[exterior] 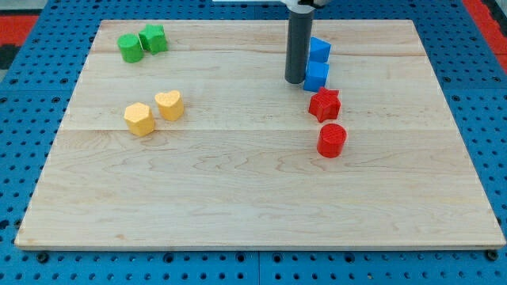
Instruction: Place the yellow heart below the red circle
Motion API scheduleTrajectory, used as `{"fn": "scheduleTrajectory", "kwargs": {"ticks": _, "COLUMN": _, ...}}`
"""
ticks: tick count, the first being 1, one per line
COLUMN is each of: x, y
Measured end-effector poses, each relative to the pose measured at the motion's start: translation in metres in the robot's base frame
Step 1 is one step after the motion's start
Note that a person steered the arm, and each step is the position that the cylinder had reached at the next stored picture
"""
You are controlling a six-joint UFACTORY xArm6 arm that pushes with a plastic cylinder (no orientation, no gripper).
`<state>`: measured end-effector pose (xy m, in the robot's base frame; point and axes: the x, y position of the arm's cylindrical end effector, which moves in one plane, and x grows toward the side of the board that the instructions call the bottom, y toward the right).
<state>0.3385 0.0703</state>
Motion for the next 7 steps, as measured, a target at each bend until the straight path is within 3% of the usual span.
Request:
{"fn": "scheduleTrajectory", "kwargs": {"ticks": 3, "x": -0.004, "y": 0.006}}
{"fn": "scheduleTrajectory", "kwargs": {"ticks": 6, "x": -0.006, "y": -0.163}}
{"fn": "scheduleTrajectory", "kwargs": {"ticks": 7, "x": 0.016, "y": -0.182}}
